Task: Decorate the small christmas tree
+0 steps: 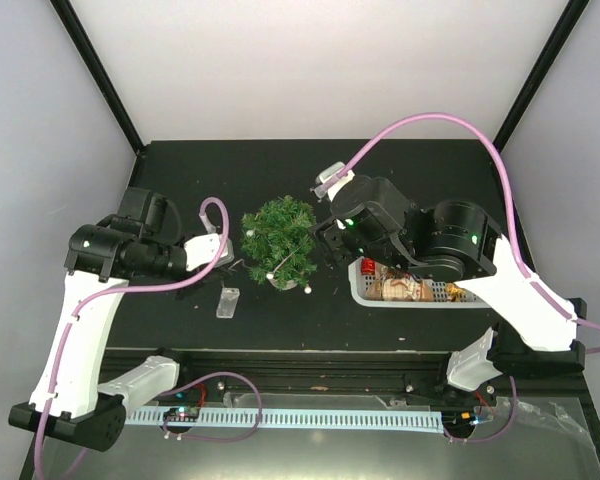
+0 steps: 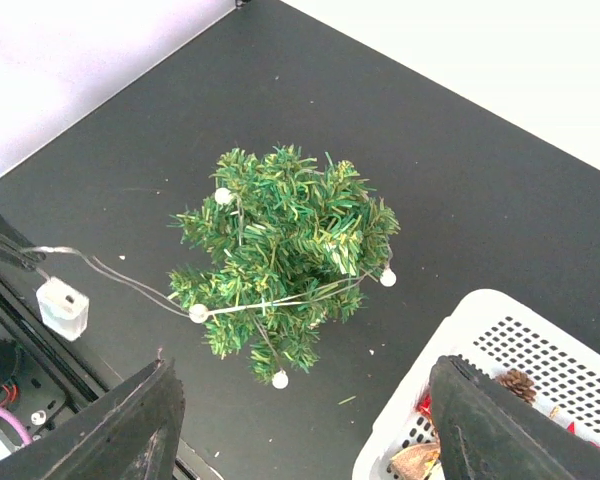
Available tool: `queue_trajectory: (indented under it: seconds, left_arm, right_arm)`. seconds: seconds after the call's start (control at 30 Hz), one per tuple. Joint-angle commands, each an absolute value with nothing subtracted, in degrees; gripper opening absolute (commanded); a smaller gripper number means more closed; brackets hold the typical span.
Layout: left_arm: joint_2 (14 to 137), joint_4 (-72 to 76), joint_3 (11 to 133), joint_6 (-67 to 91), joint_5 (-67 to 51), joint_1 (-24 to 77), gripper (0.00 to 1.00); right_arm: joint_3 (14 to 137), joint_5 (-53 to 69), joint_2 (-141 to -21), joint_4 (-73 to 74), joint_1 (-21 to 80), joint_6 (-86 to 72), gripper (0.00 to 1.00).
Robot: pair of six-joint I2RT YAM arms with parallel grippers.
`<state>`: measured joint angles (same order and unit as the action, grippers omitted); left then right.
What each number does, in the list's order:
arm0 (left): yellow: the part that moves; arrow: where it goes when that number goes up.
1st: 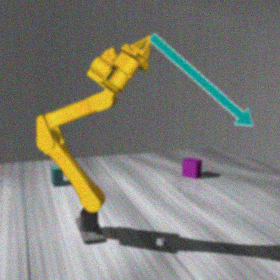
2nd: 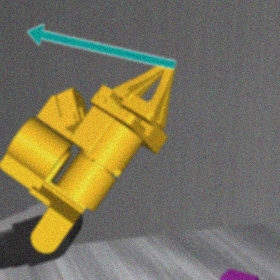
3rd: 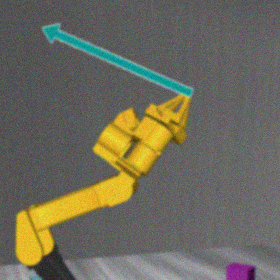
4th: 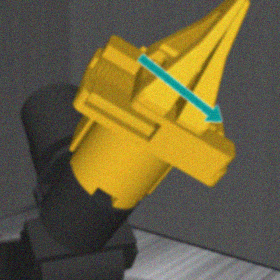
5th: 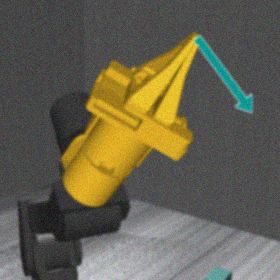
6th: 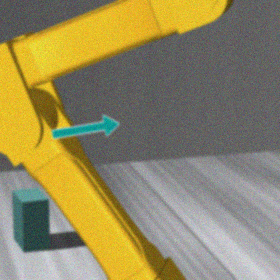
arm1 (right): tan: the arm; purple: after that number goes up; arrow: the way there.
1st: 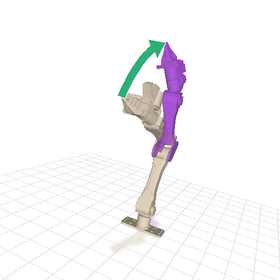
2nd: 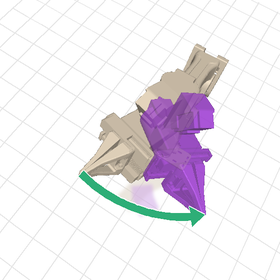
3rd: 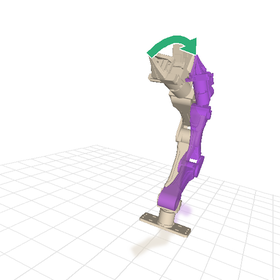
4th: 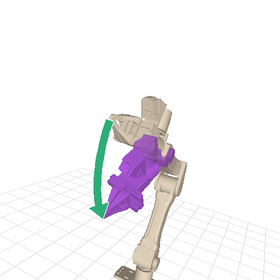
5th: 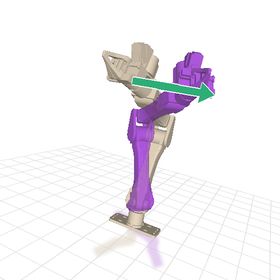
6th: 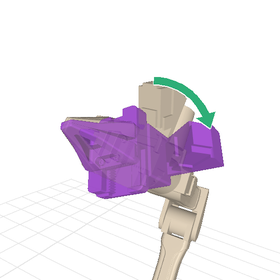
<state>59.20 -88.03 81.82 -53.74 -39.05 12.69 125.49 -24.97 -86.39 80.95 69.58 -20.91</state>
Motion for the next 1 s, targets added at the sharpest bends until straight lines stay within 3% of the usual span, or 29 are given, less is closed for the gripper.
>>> queue_trajectory:
  seconds: [0.0,0.6,0.97]
  left_arm:
    - [58.06,-89.07,82.23,-57.44,-38.54,9.44,0.02]
    - [70.70,-88.75,89.90,-70.58,-35.57,-6.40,0.02]
    - [82.78,-79.32,96.95,-67.03,-31.76,-6.95,0.02]
  right_arm:
    - [124.28,-26.29,-85.27,78.97,69.11,-21.27,0.69]
    - [122.30,-25.94,-84.21,78.22,68.56,-21.34,0.69]
    - [121.17,-25.75,-84.29,77.46,68.23,-21.53,0.69]
